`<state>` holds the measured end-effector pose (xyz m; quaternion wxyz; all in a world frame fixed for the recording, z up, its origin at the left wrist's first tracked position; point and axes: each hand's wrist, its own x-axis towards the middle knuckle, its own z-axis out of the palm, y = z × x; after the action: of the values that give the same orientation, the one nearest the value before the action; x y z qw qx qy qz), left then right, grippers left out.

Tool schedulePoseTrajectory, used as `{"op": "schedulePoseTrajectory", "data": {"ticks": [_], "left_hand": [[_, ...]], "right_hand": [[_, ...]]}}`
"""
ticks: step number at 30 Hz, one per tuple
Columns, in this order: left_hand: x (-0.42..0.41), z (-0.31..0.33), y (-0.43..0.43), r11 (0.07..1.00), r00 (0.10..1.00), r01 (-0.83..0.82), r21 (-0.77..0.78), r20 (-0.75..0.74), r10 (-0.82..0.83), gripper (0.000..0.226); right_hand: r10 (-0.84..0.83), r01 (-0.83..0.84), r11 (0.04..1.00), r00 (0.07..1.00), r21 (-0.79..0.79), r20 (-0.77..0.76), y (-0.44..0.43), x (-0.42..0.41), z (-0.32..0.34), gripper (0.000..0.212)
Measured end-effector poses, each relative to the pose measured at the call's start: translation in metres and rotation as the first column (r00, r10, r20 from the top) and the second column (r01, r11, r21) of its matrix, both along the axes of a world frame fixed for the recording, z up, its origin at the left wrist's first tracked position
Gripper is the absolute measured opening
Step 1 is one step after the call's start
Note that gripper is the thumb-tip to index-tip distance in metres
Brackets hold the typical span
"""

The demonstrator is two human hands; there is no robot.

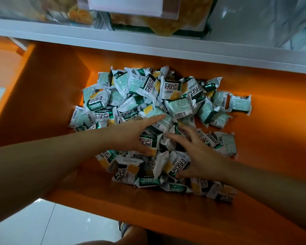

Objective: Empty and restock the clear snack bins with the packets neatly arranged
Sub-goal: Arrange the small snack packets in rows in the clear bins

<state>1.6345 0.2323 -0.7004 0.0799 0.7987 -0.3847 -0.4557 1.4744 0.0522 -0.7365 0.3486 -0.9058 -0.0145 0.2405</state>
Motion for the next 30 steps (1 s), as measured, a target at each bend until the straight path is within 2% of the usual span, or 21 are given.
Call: {"op": "schedulePoseTrajectory", "data": {"ticks": [3,8,11,14,16,22,30], "left_hand": [[-0.001,0.002,-0.004,1.0,0.999,0.021,0.021,-0.031,-0.02,0.108],[-0.004,0.003,-0.004,1.0,0.993,-0.016,0.014,-0.118,0.017,0.099],[-0.009,0.001,-0.005,0.999,0.998,-0.036,-0.002,-0.055,0.036,0.097],[-0.012,0.0,-0.007,1.0,1.0,-0.009,0.002,-0.006,0.009,0.097],[-0.012,-0.001,-0.006,1.0,1.0,0.005,0.013,0.011,-0.005,0.097],[-0.013,0.0,-0.009,0.998,0.999,-0.016,-0.057,0.027,0.017,0.093],[-0.012,-0.005,-0.008,0.995,0.999,-0.031,-0.092,0.033,0.034,0.093]], "right_hand": [[-0.005,0.007,1.0,0.995,0.023,-0.1,-0.002,0.011,0.001,0.114],[-0.032,0.037,0.998,0.994,0.048,-0.1,-0.005,0.015,0.003,0.093],[-0.02,0.022,0.999,0.996,0.025,-0.087,-0.005,0.012,0.002,0.091],[0.038,-0.039,0.999,0.988,-0.007,-0.15,-0.006,0.015,0.001,0.106],[0.033,-0.035,0.999,0.986,-0.006,-0.163,-0.007,0.016,-0.001,0.108],[-0.072,0.082,0.993,0.99,0.081,-0.118,-0.011,0.013,-0.005,0.089],[-0.125,0.137,0.976,0.989,0.167,-0.083,-0.011,0.008,-0.002,0.072]]}}
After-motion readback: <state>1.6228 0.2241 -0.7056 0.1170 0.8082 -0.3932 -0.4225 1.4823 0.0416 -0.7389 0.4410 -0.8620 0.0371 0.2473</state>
